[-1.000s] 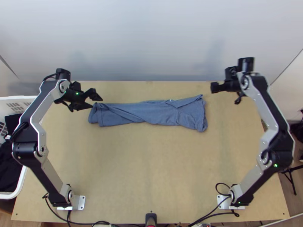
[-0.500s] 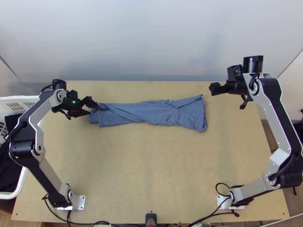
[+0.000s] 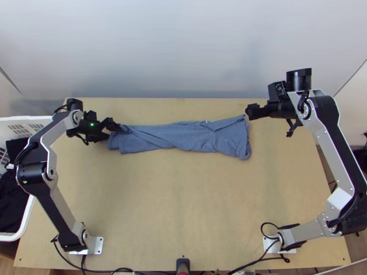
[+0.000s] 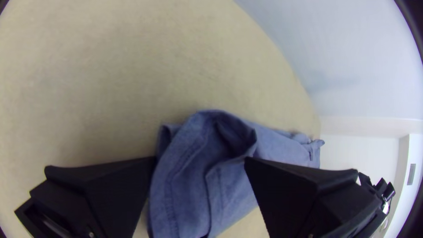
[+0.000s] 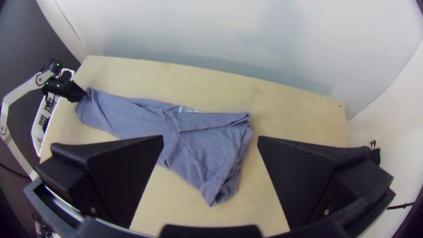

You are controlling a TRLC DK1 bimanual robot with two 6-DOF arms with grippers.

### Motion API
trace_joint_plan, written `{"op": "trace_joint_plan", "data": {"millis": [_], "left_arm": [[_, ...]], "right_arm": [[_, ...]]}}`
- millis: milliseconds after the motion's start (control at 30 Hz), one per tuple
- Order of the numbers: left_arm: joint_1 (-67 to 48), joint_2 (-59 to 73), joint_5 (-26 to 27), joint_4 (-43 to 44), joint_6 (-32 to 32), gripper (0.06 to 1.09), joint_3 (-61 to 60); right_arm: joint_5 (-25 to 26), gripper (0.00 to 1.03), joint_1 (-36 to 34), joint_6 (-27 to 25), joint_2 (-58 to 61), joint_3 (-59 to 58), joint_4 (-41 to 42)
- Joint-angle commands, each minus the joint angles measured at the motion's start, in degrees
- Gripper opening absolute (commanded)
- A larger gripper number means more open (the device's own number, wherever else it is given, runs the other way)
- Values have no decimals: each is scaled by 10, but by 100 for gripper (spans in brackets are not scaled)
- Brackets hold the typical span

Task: Fold the t-shirt

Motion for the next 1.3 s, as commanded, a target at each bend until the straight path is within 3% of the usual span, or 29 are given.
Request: {"op": "trace_joint_plan", "data": {"millis": [0,33,167,233,300,567,833,1267], "left_arm": [[-44,23,20,-2,-30,97,21],[-50,23,35,-2,-39,93,24],[-74,20,117,-3,-88,58,38],[-94,9,127,-5,-94,41,36],[-110,-2,142,-8,-95,9,33],[-92,-71,129,-25,-111,10,33],[-82,-81,113,-120,-109,9,138],[-189,-36,67,-161,-153,9,294]], "right_arm": [[2,99,4,7,-18,-11,-10],[2,99,1,7,-21,-16,-10],[2,99,-11,7,-34,-36,-11],[2,99,-15,7,-41,-48,-11],[2,99,-18,6,-44,-55,-11],[1,99,-19,6,-48,-83,-11],[1,99,-7,20,-54,-132,18],[0,99,21,66,-119,-261,105]]}}
